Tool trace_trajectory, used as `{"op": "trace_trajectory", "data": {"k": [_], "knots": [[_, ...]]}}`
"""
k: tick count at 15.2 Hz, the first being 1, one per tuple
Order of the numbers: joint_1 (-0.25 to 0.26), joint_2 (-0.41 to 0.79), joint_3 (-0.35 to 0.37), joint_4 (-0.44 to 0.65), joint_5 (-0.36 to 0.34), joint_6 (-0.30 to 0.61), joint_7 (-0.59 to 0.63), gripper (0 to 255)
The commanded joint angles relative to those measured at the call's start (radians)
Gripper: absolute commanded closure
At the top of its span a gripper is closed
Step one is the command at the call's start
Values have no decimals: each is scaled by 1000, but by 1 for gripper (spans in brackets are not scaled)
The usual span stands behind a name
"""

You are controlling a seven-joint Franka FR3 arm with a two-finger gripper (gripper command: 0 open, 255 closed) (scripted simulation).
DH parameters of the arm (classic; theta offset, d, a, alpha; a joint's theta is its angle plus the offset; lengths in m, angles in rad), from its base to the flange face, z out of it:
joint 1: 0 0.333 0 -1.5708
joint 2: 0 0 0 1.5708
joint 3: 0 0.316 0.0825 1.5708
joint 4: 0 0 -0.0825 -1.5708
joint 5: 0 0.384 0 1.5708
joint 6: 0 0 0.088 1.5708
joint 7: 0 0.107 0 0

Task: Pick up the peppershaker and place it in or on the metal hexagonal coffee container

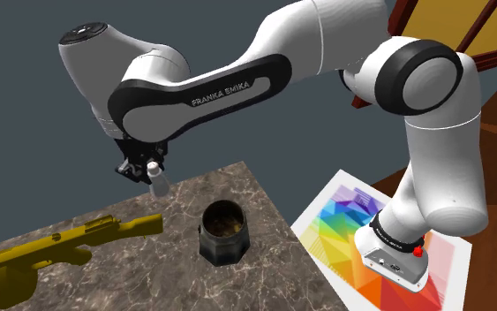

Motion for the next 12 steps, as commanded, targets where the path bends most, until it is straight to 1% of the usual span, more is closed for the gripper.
{"op": "trace_trajectory", "data": {"k": [1, 12], "knots": [[1, -7, 2, 18, 4, -24, -5, 255], [24, -7, 6, 168, 10, -169, -28, 255]]}}
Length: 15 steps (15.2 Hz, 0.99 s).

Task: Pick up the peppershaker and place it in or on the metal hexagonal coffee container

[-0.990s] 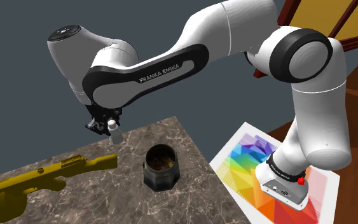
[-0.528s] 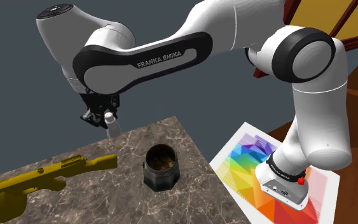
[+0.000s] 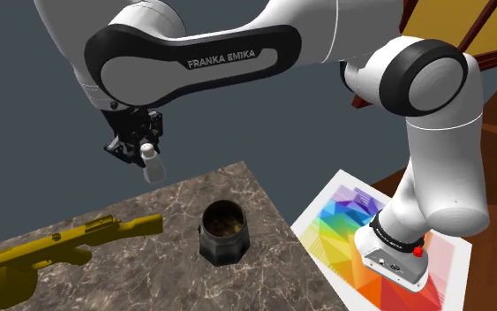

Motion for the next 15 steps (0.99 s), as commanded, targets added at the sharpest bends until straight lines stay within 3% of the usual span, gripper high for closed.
{"op": "trace_trajectory", "data": {"k": [1, 10, 15], "knots": [[7, 4, 0, 36, -1, -31, -4, 255], [46, 41, -4, 213, -12, -167, -24, 255], [-43, -225, 42, -172, 82, -43, 16, 255]]}}
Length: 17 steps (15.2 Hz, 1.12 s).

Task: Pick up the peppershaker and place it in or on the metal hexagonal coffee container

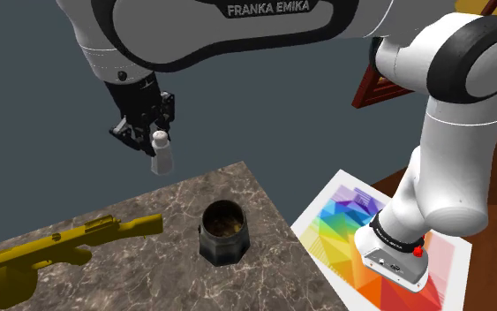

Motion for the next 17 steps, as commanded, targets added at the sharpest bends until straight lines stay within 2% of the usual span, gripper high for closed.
{"op": "trace_trajectory", "data": {"k": [1, 6, 11, 17], "knots": [[-27, -97, 14, -132, 39, 41, 9, 255], [-57, -311, 34, -372, 140, 92, 11, 255], [-51, -514, 37, -559, 242, 104, 2, 255], [-48, -515, 38, -640, 243, 185, 8, 255]]}}
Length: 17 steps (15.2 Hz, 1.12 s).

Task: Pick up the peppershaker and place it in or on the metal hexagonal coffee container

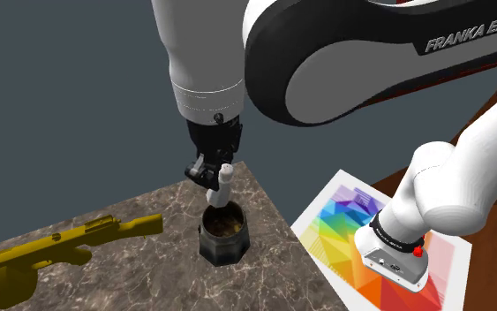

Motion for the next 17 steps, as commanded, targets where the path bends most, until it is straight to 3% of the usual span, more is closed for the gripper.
{"op": "trace_trajectory", "data": {"k": [1, 12, 17], "knots": [[1, -2, 1, -29, 1, 28, 2, 255], [3, 23, 8, -154, -12, 173, 22, 255], [3, 23, 8, -154, -12, 173, 22, 255]]}}
